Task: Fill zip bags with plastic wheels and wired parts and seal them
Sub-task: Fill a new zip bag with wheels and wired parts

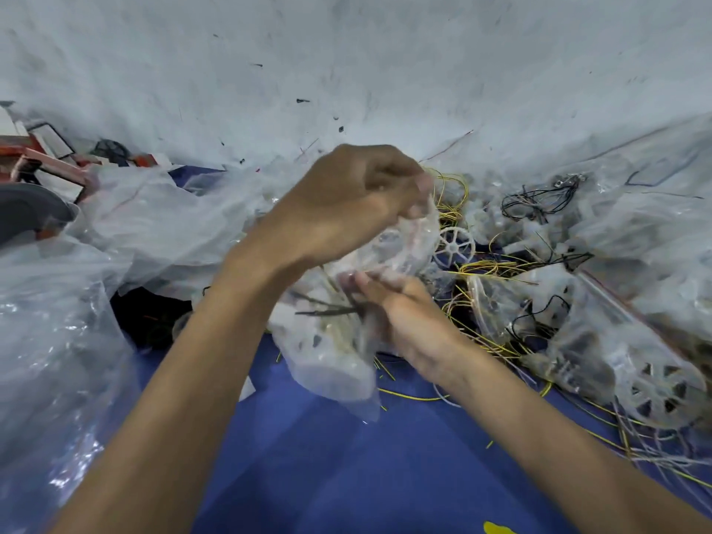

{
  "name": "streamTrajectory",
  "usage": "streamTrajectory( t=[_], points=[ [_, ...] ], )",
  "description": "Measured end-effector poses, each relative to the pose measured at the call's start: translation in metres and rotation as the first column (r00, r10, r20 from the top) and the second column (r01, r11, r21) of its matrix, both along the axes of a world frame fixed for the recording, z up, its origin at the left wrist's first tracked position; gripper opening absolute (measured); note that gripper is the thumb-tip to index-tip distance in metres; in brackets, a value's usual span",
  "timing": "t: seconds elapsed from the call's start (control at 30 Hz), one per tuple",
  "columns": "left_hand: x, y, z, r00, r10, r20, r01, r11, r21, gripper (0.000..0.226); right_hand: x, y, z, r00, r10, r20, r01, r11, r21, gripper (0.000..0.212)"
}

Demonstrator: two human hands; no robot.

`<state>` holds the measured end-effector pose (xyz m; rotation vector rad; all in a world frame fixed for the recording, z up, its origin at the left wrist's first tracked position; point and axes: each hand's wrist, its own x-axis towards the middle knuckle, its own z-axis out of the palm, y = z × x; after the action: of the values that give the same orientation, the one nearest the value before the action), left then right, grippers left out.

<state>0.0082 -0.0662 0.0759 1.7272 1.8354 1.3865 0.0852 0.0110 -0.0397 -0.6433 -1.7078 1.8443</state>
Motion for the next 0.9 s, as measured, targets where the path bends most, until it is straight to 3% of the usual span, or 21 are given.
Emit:
streamTrajectory(
  t=[0.1,0.17,0.3,0.37,0.47,0.53,0.6,0.7,0.77,0.83,0.9],
  points=[
    [-0.011,-0.001,0.003,0.975,0.193,-0.108,-0.16,0.952,0.262,0.011,0.01,0.015,-0.003,0.991,0.049,-0.126,-0.08,0.963,-0.257,0.02],
    [-0.019,-0.003,0.003,0.959,0.27,-0.092,-0.233,0.928,0.292,0.011,0.014,0.02,0.001,0.992,0.037,-0.121,-0.075,0.943,-0.324,0.024],
    [-0.038,0.002,-0.005,0.953,0.285,-0.102,-0.282,0.958,0.041,0.031,0.018,0.026,0.006,0.992,0.014,-0.122,-0.053,0.944,-0.324,0.025],
    [-0.041,0.002,-0.006,0.969,0.248,-0.012,-0.247,0.961,-0.125,0.047,0.019,0.026,0.008,0.993,0.02,-0.114,-0.054,0.948,-0.313,0.03],
    [-0.039,0.001,-0.007,0.981,0.184,0.069,-0.168,0.968,-0.187,0.037,0.018,0.023,0.013,0.996,0.024,-0.089,-0.046,0.965,-0.259,0.043],
    [-0.036,0.0,-0.007,0.99,0.123,0.068,-0.116,0.988,-0.098,0.024,0.019,0.023,0.018,0.998,0.015,-0.062,-0.028,0.975,-0.218,0.05],
    [-0.035,-0.001,-0.005,0.993,0.113,0.046,-0.114,0.993,0.011,0.026,0.022,0.026,0.025,0.999,-0.023,-0.046,0.016,0.989,-0.146,0.054],
    [-0.043,0.0,-0.006,0.967,0.25,0.049,-0.255,0.96,0.118,0.023,0.03,0.033,0.038,0.978,-0.177,-0.113,0.184,0.982,0.052,0.058],
    [-0.048,0.004,-0.012,0.915,0.4,-0.047,-0.396,0.915,0.081,0.024,0.035,0.035,0.043,0.95,-0.278,-0.143,0.305,0.925,0.228,0.071],
    [-0.047,0.007,-0.019,0.886,0.457,-0.08,-0.449,0.888,0.097,0.021,0.038,0.036,0.045,0.932,-0.328,-0.154,0.36,0.887,0.289,0.081],
    [-0.045,0.009,-0.015,0.893,0.45,-0.023,-0.438,0.879,0.187,0.02,0.04,0.04,0.05,0.907,-0.348,-0.238,0.406,0.873,0.27,0.07]
  ],
)
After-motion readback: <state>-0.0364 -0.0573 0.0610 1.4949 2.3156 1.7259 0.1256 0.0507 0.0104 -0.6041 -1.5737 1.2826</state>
